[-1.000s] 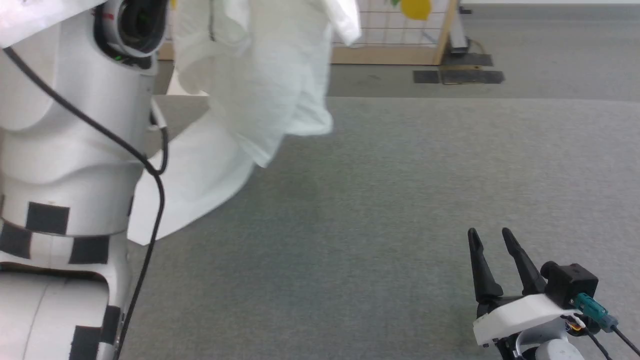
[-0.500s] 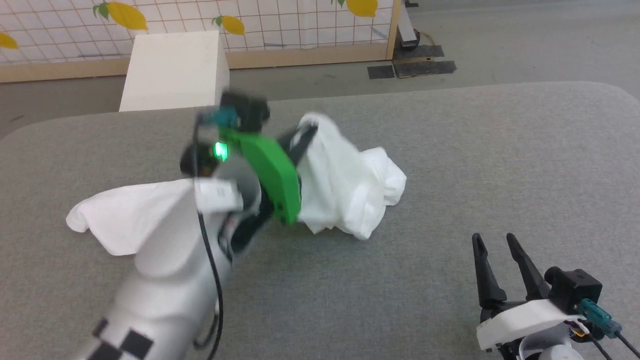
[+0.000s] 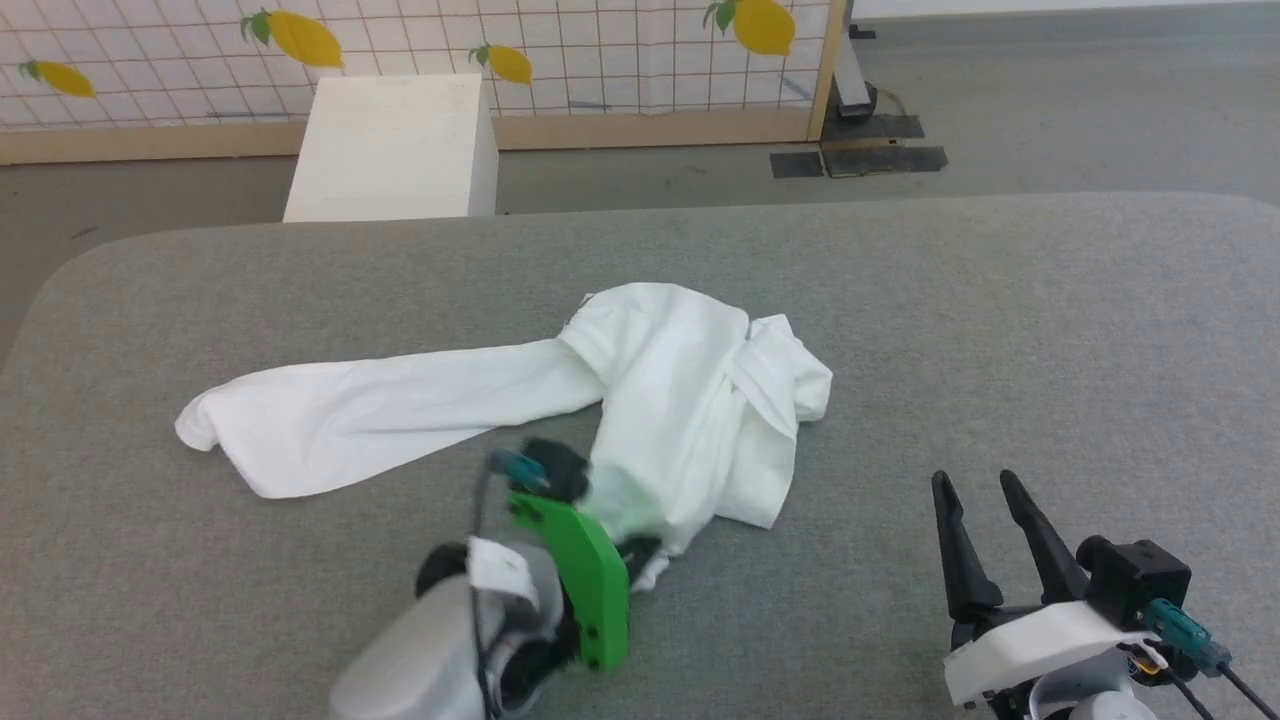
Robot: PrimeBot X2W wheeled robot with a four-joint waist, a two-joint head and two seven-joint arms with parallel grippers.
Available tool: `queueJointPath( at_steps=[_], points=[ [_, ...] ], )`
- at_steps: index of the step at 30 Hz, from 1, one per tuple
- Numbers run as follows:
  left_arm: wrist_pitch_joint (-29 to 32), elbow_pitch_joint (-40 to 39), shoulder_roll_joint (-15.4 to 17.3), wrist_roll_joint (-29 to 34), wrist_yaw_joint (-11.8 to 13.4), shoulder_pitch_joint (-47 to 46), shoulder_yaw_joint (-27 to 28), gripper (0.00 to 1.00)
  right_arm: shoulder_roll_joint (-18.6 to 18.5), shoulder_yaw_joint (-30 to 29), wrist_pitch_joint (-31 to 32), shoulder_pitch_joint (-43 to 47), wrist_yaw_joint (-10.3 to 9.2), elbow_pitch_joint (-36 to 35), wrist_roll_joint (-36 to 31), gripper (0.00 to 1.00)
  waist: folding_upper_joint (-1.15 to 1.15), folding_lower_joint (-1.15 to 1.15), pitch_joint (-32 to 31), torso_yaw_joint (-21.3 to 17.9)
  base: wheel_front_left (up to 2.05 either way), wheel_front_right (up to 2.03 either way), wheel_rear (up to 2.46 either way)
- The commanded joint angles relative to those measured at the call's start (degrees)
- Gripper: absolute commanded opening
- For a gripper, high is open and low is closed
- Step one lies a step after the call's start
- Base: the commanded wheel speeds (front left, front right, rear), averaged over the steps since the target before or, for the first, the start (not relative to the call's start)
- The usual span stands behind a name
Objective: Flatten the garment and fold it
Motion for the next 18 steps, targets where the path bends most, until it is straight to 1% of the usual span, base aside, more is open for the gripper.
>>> queueJointPath(
  at_steps=[1,6,8,9,11,14,16,18],
  points=[
    [-0.96,-1.03,0.57,-1.65,1.01,0.31,2.13,1.0,0.0,-0.09,-0.29,0.59,-0.09,0.09,0.33,1.0,0.0,0.0,-0.49,0.54,0.0,0.0,0.0],
    [-3.79,-8.36,2.53,-6.93,3.59,-1.54,10.52,1.0,0.0,-0.64,-0.29,1.35,-0.09,0.27,0.31,1.0,0.0,0.0,-1.42,1.56,0.0,0.0,0.0],
    [-6.46,-11.4,4.21,-6.94,5.01,-2.18,13.56,1.0,0.0,-0.76,-0.29,1.5,-0.09,0.35,0.31,1.0,0.0,0.0,-1.75,1.87,0.0,0.0,0.0],
    [-8.29,-12.59,5.08,-6.37,5.76,-2.39,14.87,1.0,0.0,-0.79,-0.29,1.51,-0.09,0.38,0.3,1.0,0.0,0.0,-1.85,1.98,0.0,0.0,0.0],
    [-13.38,-14.69,7.56,-3.35,7.63,-2.48,17.13,1.0,0.0,-0.67,-0.29,1.31,-0.09,0.48,0.29,1.0,0.0,0.0,-2.01,2.12,0.0,0.0,0.0],
    [-22.36,-17.12,10.02,0.59,9.64,-0.69,20.21,1.0,0.0,-0.38,-0.29,0.65,-0.09,0.57,0.23,1.0,0.0,0.0,-2.26,2.39,0.0,0.0,0.0],
    [-28.03,-18.19,11.25,3.3,10.7,1.17,21.5,1.0,0.0,-0.33,-0.29,-0.02,-0.09,0.93,-0.23,1.0,0.0,0.0,-2.22,2.76,0.0,0.0,0.0],
    [-30.96,-19.17,11.95,5.97,11.68,3.44,22.42,1.0,0.0,-0.1,0.53,-1.08,-0.09,1.81,-0.78,1.0,0.0,0.0,-2.1,3.23,0.0,0.0,0.0]
  ],
)
